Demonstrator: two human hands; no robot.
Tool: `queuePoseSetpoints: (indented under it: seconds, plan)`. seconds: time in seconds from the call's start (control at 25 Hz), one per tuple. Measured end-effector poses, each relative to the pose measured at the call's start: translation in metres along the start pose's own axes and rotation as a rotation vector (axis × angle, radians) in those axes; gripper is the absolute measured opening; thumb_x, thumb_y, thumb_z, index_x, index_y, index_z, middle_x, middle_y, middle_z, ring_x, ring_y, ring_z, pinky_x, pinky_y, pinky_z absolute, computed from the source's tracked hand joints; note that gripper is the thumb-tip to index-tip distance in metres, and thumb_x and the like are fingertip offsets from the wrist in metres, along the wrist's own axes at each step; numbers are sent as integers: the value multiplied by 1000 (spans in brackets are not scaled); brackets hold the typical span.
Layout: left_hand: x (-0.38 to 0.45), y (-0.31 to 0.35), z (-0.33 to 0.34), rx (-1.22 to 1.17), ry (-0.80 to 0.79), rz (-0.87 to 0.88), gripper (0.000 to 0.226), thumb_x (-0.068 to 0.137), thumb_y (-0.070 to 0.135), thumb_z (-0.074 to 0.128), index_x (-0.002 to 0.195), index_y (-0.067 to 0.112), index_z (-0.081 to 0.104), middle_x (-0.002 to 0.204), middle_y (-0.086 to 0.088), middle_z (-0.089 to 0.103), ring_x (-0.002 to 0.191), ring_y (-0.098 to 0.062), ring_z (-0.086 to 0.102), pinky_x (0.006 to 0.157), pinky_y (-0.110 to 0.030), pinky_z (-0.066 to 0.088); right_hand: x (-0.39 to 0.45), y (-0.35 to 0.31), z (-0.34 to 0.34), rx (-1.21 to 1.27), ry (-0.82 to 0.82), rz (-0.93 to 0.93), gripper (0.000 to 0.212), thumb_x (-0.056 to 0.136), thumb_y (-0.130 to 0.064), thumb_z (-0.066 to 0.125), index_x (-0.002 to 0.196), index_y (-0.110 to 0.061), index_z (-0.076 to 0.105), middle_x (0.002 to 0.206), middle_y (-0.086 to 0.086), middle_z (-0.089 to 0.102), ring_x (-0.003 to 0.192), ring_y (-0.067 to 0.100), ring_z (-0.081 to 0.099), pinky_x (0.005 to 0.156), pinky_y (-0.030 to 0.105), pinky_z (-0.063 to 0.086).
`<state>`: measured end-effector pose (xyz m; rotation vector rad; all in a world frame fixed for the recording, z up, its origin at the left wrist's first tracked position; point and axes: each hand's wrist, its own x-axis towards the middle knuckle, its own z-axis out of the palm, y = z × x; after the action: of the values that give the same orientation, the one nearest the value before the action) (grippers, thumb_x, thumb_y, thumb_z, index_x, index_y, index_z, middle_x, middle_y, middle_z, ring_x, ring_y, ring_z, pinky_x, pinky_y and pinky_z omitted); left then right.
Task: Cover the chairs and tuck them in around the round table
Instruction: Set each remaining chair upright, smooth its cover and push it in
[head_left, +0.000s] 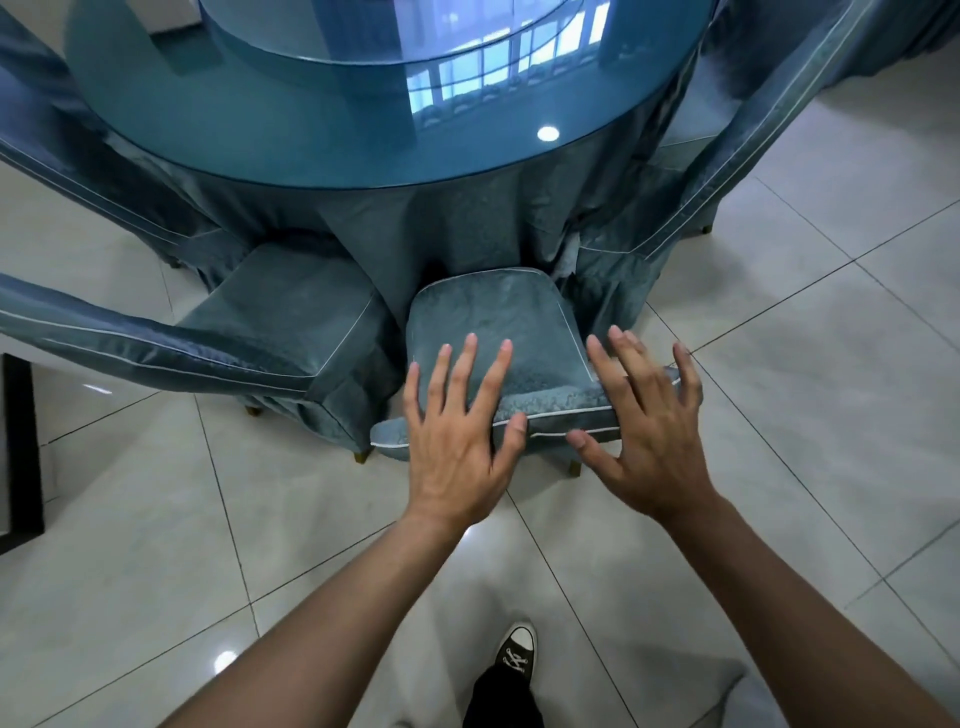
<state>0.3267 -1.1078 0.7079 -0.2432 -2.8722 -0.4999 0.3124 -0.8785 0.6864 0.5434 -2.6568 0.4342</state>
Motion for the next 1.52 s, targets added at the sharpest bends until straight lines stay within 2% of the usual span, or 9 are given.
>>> queuePoseSetpoints:
  seconds: [0.2, 0.48, 0.84, 1.04, 1.24, 1.52]
  plan:
    - [5, -10, 14, 33, 81, 65, 69, 94, 62, 28, 157, 32, 27, 164, 1, 26, 152, -24, 22, 117, -61, 20, 1, 3, 21, 32, 58, -1, 86, 85, -62, 63, 153, -19, 35, 158, 9, 34, 147, 24, 32, 113, 66, 20]
    - [43, -24, 28, 72, 166, 72, 73, 87, 65, 39, 150, 29, 43, 153, 1, 46, 144, -25, 38, 114, -61, 26, 39, 20, 29, 13, -6, -10, 74, 89, -52, 65, 152, -25, 38, 148, 5, 45, 138, 20, 44, 114, 61, 23]
    - [89, -8, 46, 9, 214, 47, 71, 84, 63, 46, 145, 28, 50, 145, 1, 55, 137, -25, 48, 114, -56, 31, 86, 62, 28, 36, -37, 6, 59, 86, -49, 60, 132, -13, 59, 127, 6, 60, 120, 23, 57, 116, 60, 24]
    - [106, 6, 56, 0, 229, 39, 69, 84, 62, 47, 144, 26, 52, 143, 1, 57, 135, -25, 50, 115, -54, 31, 99, 87, 28, 37, -77, -16, 57, 85, -44, 66, 133, -14, 58, 127, 5, 59, 122, 23, 55, 117, 59, 22]
    - [108, 8, 57, 23, 228, 20, 69, 85, 61, 46, 143, 26, 53, 143, 1, 57, 134, -24, 51, 115, -53, 32, 103, 92, 32, 49, -94, -28, 56, 86, -49, 61, 130, -15, 58, 127, 3, 59, 122, 22, 54, 118, 58, 21]
    - [108, 10, 63, -2, 283, 14, 67, 83, 58, 46, 140, 25, 56, 142, 3, 58, 134, -22, 52, 113, -55, 33, 100, 100, 38, 67, -27, -81, 45, 85, -45, 65, 117, -14, 60, 119, 5, 62, 115, 21, 57, 114, 60, 27]
